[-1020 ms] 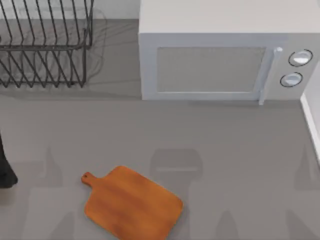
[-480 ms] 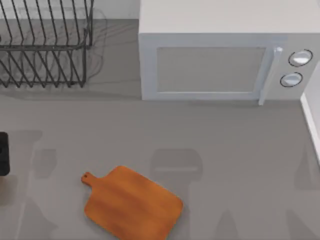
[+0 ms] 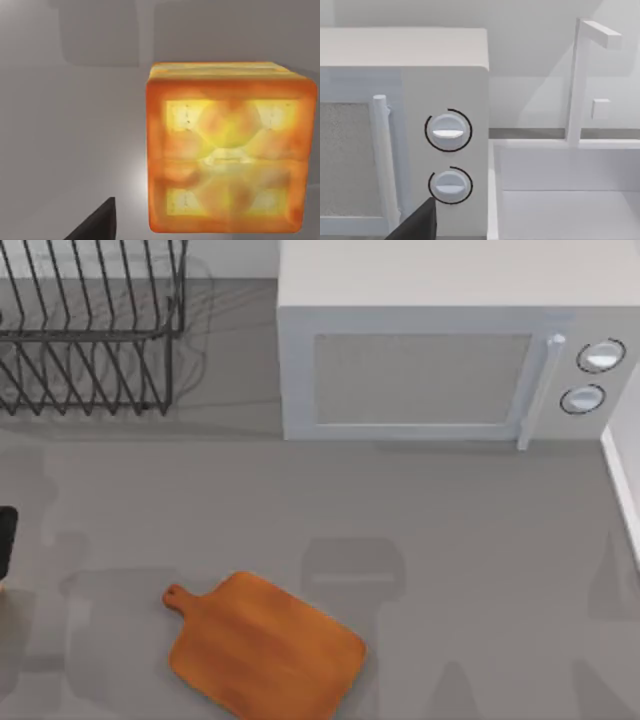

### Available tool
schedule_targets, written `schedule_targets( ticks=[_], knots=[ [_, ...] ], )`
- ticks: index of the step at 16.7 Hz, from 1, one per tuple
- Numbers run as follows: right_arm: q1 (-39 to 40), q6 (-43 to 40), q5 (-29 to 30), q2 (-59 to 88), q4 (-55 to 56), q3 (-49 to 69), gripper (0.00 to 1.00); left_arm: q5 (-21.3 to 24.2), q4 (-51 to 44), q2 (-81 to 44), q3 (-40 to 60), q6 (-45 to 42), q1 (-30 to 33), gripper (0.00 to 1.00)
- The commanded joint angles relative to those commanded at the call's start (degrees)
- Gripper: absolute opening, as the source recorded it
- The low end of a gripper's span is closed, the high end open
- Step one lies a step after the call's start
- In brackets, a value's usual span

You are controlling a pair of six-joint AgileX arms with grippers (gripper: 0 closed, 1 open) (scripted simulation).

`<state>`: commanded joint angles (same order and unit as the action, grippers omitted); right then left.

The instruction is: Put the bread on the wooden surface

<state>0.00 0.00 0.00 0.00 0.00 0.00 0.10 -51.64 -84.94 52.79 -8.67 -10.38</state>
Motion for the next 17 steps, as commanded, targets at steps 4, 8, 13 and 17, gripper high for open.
schedule_targets(
  ticks=[4,8,13,17],
  knots=[
    [0.0,0.0,0.0,0.0,0.0,0.0,1.0,-0.04,-4.42,-7.58,6.09,-0.77,-1.15,1.0],
    [0.0,0.0,0.0,0.0,0.0,0.0,1.0,-0.04,-4.7,-8.05,6.56,-0.82,-1.24,1.0],
    [0.0,0.0,0.0,0.0,0.0,0.0,1.0,-0.03,-0.34,-10.04,3.89,-0.75,-1.16,1.0],
    [0.0,0.0,0.0,0.0,0.0,0.0,1.0,-0.02,9.71,-14.34,-0.98,-0.97,-1.28,1.0]
  ],
)
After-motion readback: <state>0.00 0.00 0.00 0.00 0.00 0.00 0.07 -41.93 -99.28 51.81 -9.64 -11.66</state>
